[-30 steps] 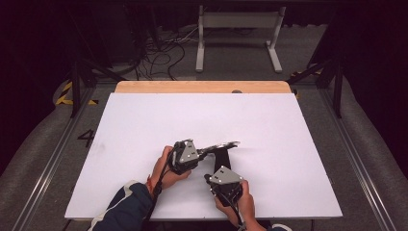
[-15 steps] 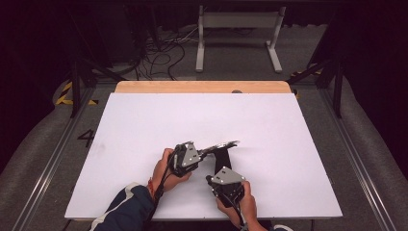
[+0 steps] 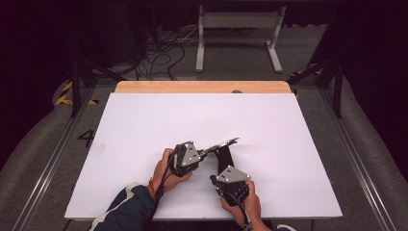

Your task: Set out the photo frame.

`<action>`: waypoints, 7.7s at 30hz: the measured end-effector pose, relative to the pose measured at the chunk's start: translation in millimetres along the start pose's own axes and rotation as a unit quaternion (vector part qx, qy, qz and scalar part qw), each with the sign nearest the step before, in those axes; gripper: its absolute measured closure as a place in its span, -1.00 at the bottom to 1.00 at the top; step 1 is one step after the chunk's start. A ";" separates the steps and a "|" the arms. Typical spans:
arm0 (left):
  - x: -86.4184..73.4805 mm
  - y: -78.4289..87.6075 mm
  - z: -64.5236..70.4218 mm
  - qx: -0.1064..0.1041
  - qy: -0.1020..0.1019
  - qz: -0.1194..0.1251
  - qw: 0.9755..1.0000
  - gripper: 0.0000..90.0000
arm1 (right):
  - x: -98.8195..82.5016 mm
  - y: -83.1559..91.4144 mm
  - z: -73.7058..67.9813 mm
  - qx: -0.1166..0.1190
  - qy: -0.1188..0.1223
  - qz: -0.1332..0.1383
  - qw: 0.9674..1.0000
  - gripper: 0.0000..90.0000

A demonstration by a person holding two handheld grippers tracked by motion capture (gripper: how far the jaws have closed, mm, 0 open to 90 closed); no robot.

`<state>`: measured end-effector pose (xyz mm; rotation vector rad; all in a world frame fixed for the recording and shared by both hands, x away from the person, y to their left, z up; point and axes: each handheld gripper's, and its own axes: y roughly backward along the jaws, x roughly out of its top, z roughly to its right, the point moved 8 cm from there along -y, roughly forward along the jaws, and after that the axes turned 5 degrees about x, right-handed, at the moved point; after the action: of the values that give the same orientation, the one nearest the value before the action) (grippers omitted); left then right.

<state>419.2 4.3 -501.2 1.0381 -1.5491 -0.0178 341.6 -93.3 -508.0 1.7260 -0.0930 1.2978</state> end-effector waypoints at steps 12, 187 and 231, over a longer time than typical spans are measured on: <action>4.0 -1.7 3.4 -0.019 0.008 0.009 1.000 0.77 | -6.8 7.5 15.5 -0.002 -0.004 -0.004 1.000 1.00; -100.0 121.0 3.2 -0.006 0.070 -0.055 0.996 -0.67 | 54.0 -16.9 45.2 -0.076 -0.121 0.096 0.985 0.18; -95.8 114.6 5.8 -0.014 0.062 -0.060 0.996 -0.67 | 23.5 6.5 55.9 0.031 -0.123 0.053 0.991 0.62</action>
<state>336.8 128.0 -516.1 1.0891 -1.3698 -0.0575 387.9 -125.8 -485.4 1.9516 -0.2928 1.1681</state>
